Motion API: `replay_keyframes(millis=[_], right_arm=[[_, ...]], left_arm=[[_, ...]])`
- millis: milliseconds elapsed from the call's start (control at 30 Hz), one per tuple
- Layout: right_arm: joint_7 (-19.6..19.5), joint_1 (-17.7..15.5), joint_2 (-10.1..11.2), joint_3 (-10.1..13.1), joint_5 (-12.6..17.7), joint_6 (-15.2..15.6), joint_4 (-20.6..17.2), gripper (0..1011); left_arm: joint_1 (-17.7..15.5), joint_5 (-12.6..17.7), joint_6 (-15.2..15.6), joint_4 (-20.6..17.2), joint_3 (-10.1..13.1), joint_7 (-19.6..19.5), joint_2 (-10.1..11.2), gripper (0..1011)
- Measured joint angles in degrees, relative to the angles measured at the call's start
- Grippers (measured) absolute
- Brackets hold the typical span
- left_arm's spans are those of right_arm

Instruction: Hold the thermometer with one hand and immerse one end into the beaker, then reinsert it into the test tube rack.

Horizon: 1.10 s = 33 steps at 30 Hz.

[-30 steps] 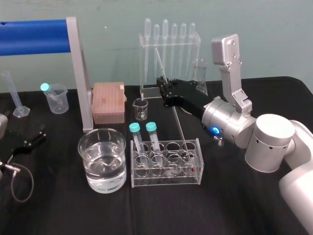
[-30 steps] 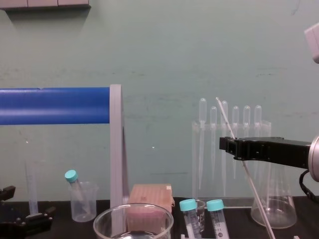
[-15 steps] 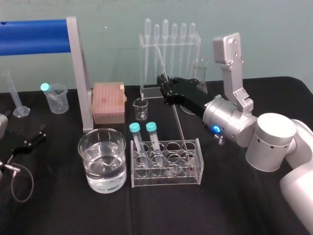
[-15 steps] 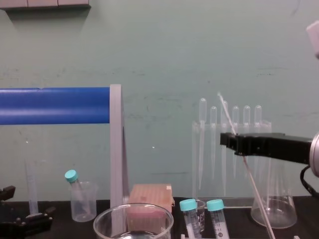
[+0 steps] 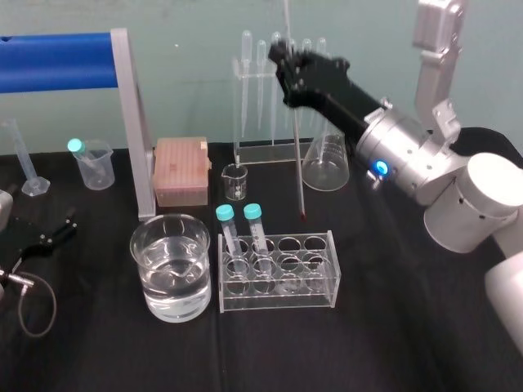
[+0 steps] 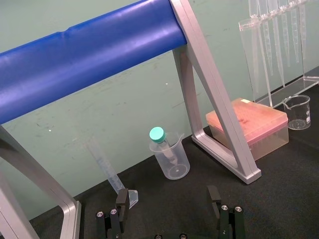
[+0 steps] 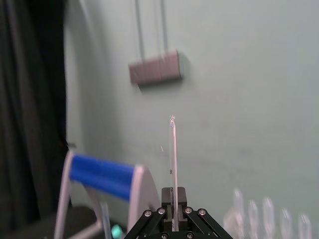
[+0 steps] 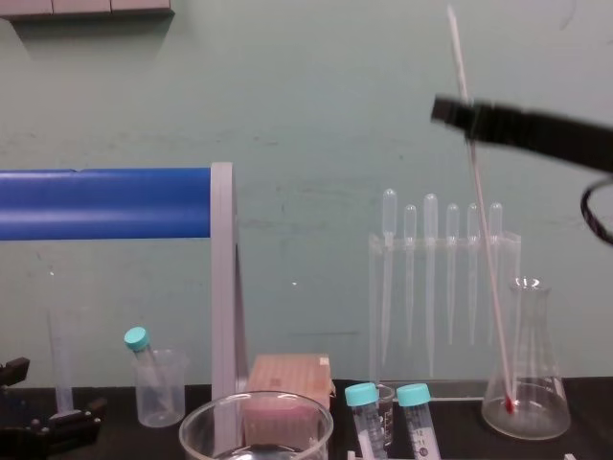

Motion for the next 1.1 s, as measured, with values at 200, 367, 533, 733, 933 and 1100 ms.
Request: replay_keyframes(millis=[200,367,533,733,933,1100], right_arm=[[4.37,3.46,-1.34,-0.41,3.38,-5.12,1.35,56],[8.43,6.38,-3.07,-2.01,6.05,-8.19,4.14,56],[13.65,9.63,-5.69,-4.66,9.35,-10.78,8.27,56],[17.98,11.88,-7.89,-7.44,12.04,-11.67,11.64,56],[21.63,13.09,-9.35,-10.88,13.65,-11.82,14.09,56],[23.46,13.59,-9.76,-13.68,14.02,-11.85,16.73,56]], left_arm=[[0.00,0.00,0.00,0.00,0.00,0.00,0.00,1008],[0.00,0.00,0.00,0.00,0.00,0.00,0.00,1008],[0.00,0.00,0.00,0.00,0.00,0.00,0.00,1008],[0.00,0.00,0.00,0.00,0.00,0.00,0.00,1008],[0.00,0.00,0.00,0.00,0.00,0.00,0.00,1008],[0.00,0.00,0.00,0.00,0.00,0.00,0.00,1008]])
